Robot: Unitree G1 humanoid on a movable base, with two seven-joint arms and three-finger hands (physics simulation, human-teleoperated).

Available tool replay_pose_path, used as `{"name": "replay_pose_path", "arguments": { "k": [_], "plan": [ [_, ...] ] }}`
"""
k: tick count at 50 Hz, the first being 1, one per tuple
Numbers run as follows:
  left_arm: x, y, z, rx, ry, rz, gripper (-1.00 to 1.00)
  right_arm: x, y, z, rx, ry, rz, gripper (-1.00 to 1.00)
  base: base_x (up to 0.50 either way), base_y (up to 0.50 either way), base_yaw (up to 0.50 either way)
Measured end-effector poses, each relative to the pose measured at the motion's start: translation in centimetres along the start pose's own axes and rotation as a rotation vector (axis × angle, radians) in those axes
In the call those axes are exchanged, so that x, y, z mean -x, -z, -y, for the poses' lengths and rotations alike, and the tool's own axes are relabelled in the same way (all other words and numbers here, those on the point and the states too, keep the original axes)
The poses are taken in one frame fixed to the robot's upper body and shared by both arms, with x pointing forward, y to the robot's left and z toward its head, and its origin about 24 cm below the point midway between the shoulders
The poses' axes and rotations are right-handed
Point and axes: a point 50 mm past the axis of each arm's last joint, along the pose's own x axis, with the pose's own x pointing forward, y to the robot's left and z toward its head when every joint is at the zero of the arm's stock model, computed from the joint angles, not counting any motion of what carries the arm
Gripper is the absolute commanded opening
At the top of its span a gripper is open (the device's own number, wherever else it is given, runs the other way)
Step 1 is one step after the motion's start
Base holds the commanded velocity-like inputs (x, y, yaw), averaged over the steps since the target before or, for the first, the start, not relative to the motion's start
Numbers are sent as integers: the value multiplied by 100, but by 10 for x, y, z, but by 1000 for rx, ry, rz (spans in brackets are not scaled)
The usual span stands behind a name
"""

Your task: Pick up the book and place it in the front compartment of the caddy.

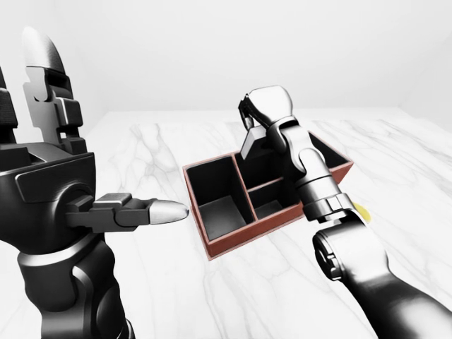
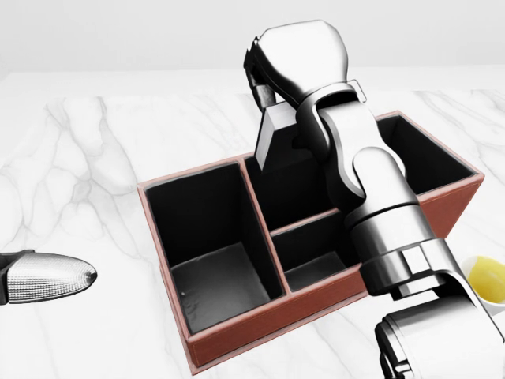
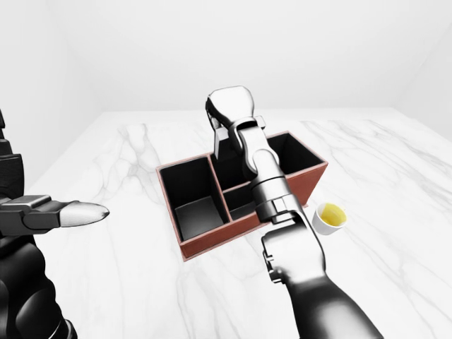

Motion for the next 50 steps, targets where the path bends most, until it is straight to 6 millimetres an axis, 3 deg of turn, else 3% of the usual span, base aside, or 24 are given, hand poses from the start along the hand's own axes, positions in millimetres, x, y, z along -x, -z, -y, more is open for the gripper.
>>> {"name": "replay_pose_path", "arguments": {
  "k": [17,50],
  "plan": [
    [-1,0,0,0,0,2,100,-4,11,-15,24,-9,-39,-100,0,0,0],
    [-1,-1,-1,1,-3,10,100,0,13,-41,19,-30,-66,-100,0,0,0]
  ]
}}
